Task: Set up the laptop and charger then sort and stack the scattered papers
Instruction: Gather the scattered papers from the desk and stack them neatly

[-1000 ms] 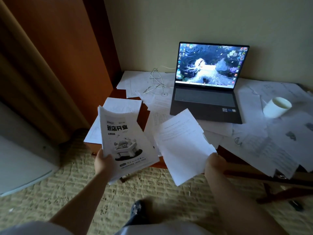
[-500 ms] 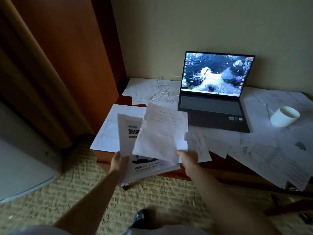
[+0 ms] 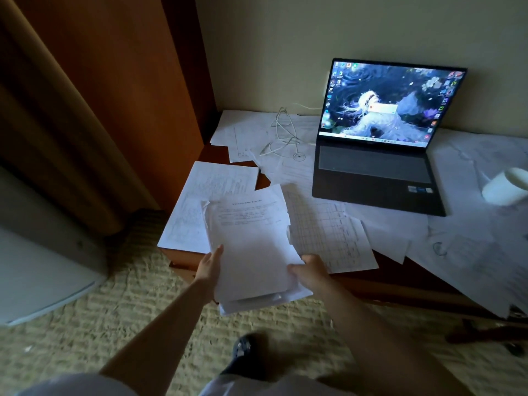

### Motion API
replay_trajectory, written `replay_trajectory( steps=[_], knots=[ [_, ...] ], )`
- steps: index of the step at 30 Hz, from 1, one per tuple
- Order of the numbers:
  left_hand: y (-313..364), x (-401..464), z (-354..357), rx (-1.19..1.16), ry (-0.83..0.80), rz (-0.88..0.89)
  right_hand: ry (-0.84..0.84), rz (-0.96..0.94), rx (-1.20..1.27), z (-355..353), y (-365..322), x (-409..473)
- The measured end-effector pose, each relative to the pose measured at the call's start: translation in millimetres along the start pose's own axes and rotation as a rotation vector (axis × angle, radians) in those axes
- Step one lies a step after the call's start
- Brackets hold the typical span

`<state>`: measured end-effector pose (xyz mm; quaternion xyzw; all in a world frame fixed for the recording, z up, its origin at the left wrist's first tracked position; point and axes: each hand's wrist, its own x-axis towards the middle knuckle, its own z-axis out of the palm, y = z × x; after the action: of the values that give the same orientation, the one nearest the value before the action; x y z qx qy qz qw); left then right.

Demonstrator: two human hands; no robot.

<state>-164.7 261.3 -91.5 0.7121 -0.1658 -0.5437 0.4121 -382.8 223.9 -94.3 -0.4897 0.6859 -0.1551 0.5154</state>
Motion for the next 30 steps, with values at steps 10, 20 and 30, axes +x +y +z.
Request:
replay_trajectory(
  steps=[10, 20, 30],
  knots=[
    [0, 15, -3, 0.043, 0.024, -0.025, -0.051, 0.062, -0.112, -17, 11, 8],
    [-5, 21, -1, 0.026, 0.008, -0.035, -0.022, -0.001, -0.288, -1, -7, 10],
    [31, 56, -13, 0.064, 0.213, 0.035, 0.439, -0.080, -0.801, 31, -29, 11]
  ],
)
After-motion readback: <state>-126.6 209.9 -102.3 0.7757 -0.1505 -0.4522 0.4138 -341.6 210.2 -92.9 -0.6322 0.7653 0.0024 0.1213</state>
